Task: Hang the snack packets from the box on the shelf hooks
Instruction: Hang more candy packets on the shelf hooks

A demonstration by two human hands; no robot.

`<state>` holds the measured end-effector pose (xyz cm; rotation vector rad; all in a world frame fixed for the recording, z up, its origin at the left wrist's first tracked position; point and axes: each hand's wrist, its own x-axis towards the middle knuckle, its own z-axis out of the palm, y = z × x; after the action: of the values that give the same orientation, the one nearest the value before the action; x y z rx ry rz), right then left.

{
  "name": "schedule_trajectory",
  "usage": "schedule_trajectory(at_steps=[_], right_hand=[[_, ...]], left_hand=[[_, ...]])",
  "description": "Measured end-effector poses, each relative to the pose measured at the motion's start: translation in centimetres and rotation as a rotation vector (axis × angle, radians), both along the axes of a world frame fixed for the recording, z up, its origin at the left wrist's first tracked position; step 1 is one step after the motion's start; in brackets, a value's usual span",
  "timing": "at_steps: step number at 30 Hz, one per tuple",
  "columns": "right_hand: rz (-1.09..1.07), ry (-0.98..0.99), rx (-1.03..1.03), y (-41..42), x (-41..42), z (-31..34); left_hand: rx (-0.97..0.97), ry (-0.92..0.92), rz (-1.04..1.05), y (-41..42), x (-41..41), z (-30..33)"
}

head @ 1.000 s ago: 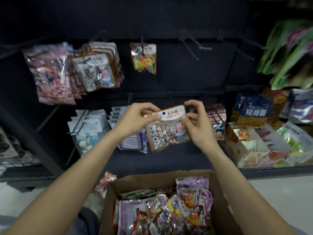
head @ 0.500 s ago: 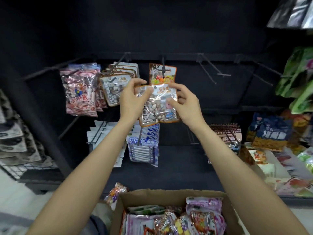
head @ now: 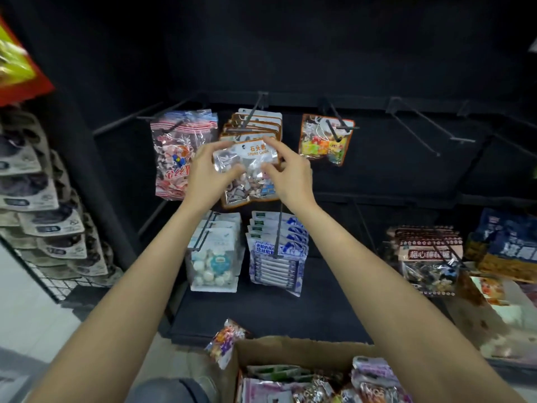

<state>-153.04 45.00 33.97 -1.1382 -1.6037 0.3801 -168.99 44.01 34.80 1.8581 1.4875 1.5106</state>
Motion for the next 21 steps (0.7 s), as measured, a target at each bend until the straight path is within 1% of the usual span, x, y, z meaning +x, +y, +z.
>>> schedule_trajectory(at_steps=[5,6,7,9,10,11,12,14,16,19,21], right_hand=[[-0.057,-0.046,0.033,0.6,-0.9,0.0],[-0.077,-0.093,0.046,0.8,-1.1,0.0],[-0.132,-0.205,0.081,1.1,-1.2,-0.1],[-0.318,-0.541,0.223,2.0,-1.1,-0.6],[-0.403,-0.674,0.288,2.6,-1.0,-0.9],[-0.454,-0.764,0.308,3.2,-0.9,-0.9],[-0.476,-0.825,0.286,3.6,-0.8,-0.8],[-0.471,-0.919,0.176,4.6,-0.7,-0.8],[-0.476,-0.957,0.085,5.4,-1.0,-1.1],[-0.478,-0.906,-0.001,5.8,-1.4,-1.7],[-0.458,-0.873,-0.021,5.2,-1.4,-2.2]], left_hand=[[0.024,0.072,-0.011,1.6,-0.6,-0.2],[0.034,0.103,-0.002,2.0,-0.8,-0.3],[0.051,0.144,0.01,2.6,-0.8,-0.4],[0.095,0.228,0.052,3.9,-0.5,-0.5],[0.119,0.261,0.078,4.6,-0.3,-0.5],[0.141,0.287,0.1,5.4,-0.1,-0.6],[0.16,0.304,0.113,6.1,0.0,-0.6],[0.192,0.314,0.117,7.2,0.3,-0.8],[0.229,0.316,0.119,8.2,0.5,-1.1],[0.217,0.344,0.194,9.0,1.1,-1.6],[0.216,0.38,0.24,8.7,1.6,-2.2]])
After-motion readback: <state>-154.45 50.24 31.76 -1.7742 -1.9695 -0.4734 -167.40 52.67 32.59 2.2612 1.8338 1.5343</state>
